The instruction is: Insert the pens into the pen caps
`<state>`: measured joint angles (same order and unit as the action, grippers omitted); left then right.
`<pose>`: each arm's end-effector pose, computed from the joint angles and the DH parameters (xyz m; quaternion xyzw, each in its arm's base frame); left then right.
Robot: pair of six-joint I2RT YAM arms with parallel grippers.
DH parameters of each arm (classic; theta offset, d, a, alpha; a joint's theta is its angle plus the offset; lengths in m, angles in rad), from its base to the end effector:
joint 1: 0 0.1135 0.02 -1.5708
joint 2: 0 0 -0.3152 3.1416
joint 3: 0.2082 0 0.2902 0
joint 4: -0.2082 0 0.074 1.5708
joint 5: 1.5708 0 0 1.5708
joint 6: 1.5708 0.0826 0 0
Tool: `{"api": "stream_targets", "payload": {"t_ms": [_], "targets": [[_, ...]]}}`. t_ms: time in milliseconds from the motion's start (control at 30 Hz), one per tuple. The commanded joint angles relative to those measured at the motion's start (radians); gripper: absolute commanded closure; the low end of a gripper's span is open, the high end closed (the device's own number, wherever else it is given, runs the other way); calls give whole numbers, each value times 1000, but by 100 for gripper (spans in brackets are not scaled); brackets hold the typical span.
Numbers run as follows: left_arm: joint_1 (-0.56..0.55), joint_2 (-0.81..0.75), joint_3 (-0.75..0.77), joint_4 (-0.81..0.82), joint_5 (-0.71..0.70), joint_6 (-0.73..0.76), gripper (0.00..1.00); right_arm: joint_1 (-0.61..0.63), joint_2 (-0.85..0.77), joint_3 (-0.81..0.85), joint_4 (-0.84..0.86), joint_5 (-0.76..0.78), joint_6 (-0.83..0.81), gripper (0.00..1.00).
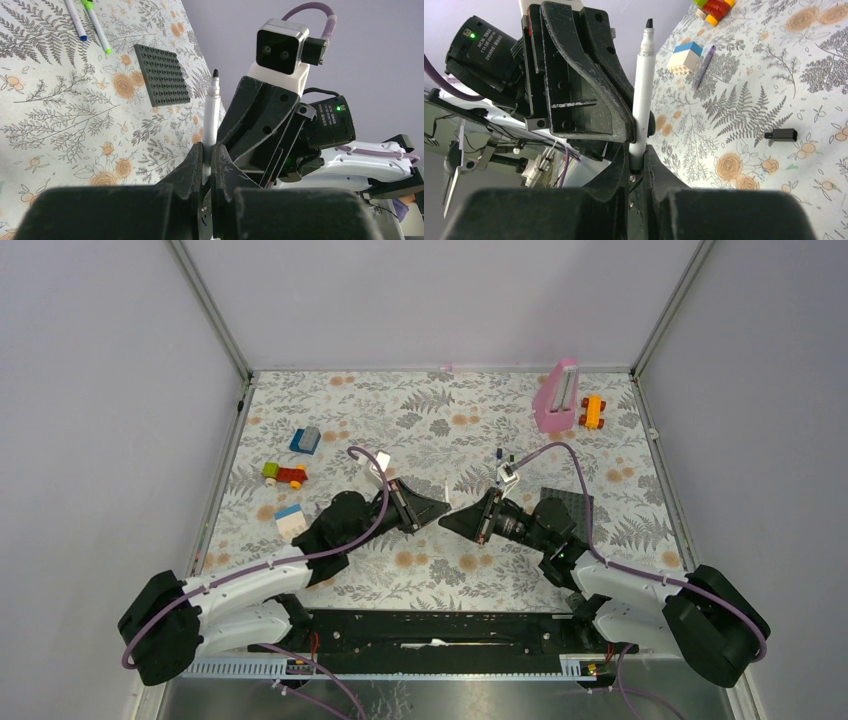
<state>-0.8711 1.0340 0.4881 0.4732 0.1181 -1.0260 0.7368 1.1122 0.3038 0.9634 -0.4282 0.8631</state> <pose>0.1782 -0.2268 0.2769 -0.0165 0.7320 -0.5775 0.3611 0.1749 0.2050 0.2552 -0.1210 0.6443 0.6288 0.4182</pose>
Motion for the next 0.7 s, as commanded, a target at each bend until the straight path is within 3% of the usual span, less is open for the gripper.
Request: {"api": "stream_targets", "payload": {"t_ms": [0,133,267,333,667], "targets": [[-2,-8,-28,71,26,-6,100,3,-12,50,-1,0,-28,95],[-3,-26,-44,61,20,5,100,2,-25,66,-56,-11,-50,100],[-2,-56,-39,18,-4,28,70,2,-40,74,-102,-48,-92,100],[-3,-72,-22,-15,-16,49,62,2,-43,75,-104,-73,-104,100],[1,-95,67,-104,-63,122,61,2,-23,96,-61,-224,-121,100]]}}
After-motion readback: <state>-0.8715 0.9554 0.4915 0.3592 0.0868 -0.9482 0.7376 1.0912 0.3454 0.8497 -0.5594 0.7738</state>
